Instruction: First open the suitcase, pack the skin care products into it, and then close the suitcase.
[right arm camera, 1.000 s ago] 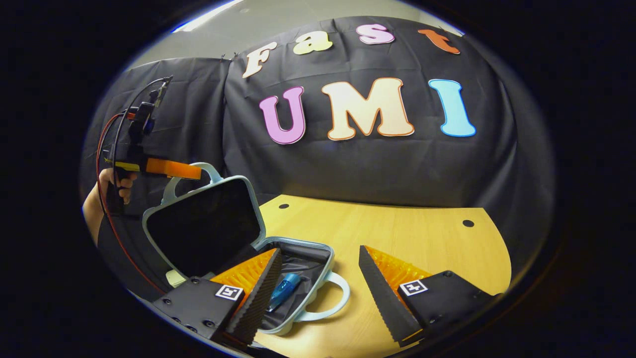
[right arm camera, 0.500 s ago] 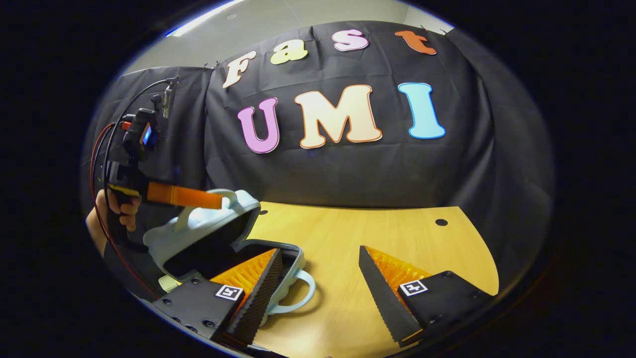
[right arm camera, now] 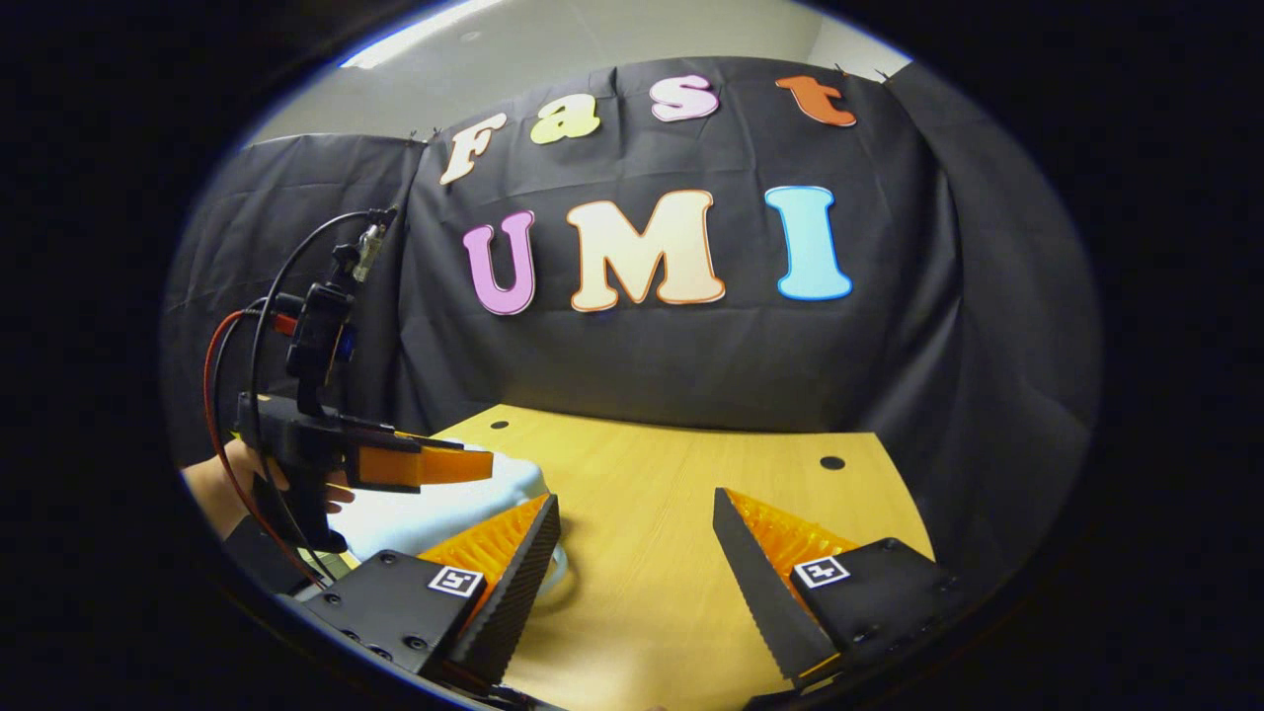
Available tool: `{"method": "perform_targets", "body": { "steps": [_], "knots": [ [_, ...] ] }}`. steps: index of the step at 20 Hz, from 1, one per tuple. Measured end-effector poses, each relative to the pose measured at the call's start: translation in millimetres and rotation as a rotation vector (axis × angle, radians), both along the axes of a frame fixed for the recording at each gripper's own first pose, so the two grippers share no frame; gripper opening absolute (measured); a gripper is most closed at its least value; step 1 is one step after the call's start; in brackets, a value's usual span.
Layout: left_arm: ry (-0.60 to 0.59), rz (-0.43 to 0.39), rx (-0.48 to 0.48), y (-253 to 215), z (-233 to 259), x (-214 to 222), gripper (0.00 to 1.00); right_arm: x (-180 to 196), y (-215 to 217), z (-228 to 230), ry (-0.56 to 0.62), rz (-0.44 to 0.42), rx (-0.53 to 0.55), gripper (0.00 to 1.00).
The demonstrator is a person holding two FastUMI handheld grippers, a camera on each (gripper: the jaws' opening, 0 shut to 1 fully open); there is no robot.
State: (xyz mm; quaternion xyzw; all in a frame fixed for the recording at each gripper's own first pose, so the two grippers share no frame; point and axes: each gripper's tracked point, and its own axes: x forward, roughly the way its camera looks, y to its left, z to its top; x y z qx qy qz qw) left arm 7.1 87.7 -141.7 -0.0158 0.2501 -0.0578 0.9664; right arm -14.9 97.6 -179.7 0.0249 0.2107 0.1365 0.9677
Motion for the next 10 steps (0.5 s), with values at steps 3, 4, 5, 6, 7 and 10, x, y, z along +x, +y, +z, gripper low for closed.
{"method": "perform_targets", "body": {
  "steps": [3, 4, 5, 6, 7, 10],
  "knots": [
    [-0.082, 0.092, 0.001, -2.8, 18.7, -3.4, 0.96, 11.7, -12.3, 24.9, -0.062, -0.005, 0.022, 0.98],
    [-0.113, 0.122, 0.007, -0.3, 27.9, -4.4, 0.96, 16.5, -14.4, 34.5, -0.085, -0.014, 0.031, 0.98],
    [-0.147, 0.146, 0.017, 2.4, 36.2, -5.4, 0.96, 21.0, -15.4, 44.9, -0.113, -0.025, 0.041, 0.98],
    [-0.186, 0.167, 0.032, 7.0, 48.1, -5.2, 0.96, 26.2, -16.1, 56.3, -0.146, -0.04, 0.045, 0.98],
    [-0.225, 0.187, 0.057, 13.3, 59.5, -4.6, 0.96, 31.3, -16.8, 68.3, -0.184, -0.057, 0.047, 0.98],
    [-0.316, 0.205, 0.131, 25.3, 90.0, -3.6, 0.95, 47.2, -17.7, 102.6, -0.296, -0.121, 0.038, 0.97]
  ]
}}
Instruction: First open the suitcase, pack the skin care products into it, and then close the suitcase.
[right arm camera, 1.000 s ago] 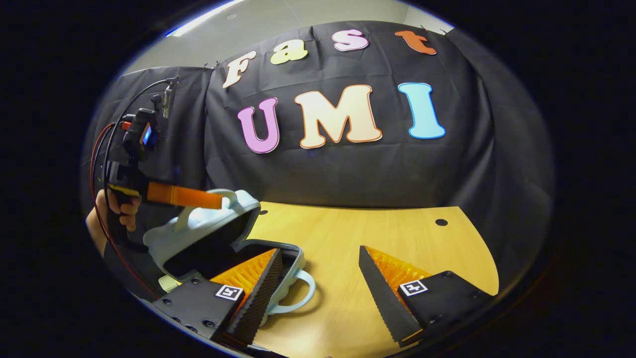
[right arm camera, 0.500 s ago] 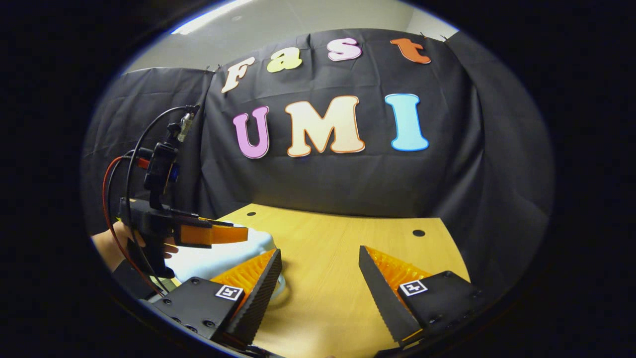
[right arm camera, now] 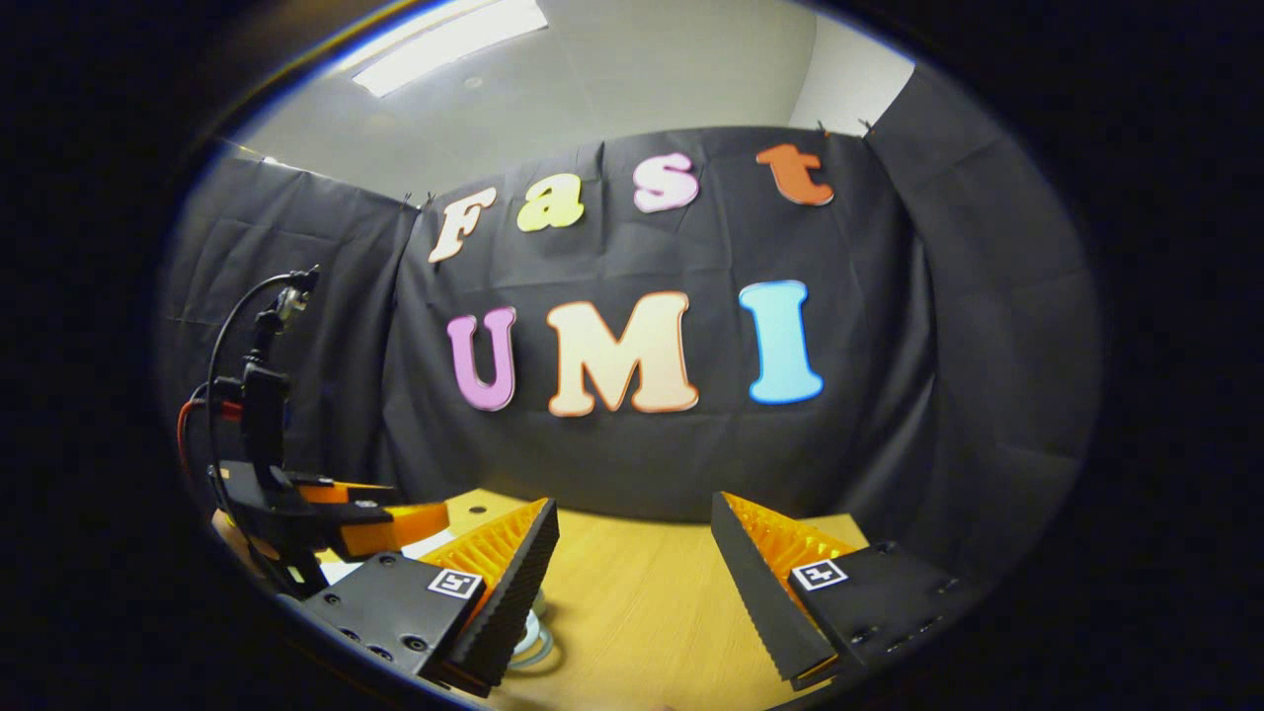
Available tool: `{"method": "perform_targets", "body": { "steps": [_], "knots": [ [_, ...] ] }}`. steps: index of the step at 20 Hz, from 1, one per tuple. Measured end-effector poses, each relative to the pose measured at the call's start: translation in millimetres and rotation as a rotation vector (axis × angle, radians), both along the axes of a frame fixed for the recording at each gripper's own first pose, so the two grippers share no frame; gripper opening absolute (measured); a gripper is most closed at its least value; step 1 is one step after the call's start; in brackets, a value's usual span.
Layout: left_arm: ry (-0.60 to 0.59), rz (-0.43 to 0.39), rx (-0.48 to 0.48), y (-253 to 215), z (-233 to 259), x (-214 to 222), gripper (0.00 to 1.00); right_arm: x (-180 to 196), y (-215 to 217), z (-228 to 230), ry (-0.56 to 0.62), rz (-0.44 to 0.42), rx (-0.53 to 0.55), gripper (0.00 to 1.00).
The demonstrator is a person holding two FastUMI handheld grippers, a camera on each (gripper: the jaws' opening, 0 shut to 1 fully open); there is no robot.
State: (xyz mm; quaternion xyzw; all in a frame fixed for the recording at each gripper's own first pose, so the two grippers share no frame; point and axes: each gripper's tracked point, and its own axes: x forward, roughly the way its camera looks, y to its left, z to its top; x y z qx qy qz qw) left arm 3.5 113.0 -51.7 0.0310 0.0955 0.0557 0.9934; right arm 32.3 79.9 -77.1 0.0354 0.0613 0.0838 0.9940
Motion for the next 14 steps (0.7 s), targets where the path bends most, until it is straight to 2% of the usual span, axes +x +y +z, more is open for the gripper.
{"method": "perform_targets", "body": {
  "steps": [5, 9, 10, 11, 14],
  "knots": [
    [-0.063, -0.067, 0.063, -8.6, 26.4, 3.7, 0.96, 12.4, 15.6, 29.0, -0.081, -0.06, -0.01, 0.97],
    [-0.09, -0.111, 0.044, -11.8, 37.7, 5.6, 0.96, 17.2, 32.3, 39.8, -0.105, -0.067, -0.003, 0.98],
    [-0.101, -0.113, 0.038, -9.6, 41.2, 5.3, 0.96, 17.1, 35.4, 43.4, -0.113, -0.068, -0.007, 0.94],
    [-0.108, -0.115, 0.035, -6.6, 42.6, 7.7, 0.95, 17.8, 37.6, 44.0, -0.12, -0.073, -0.015, 0.98],
    [-0.098, -0.119, 0.009, 2.2, 39.4, 10.3, 0.95, 17.0, 43.3, 49.0, -0.133, -0.083, -0.042, 0.98]
  ]
}}
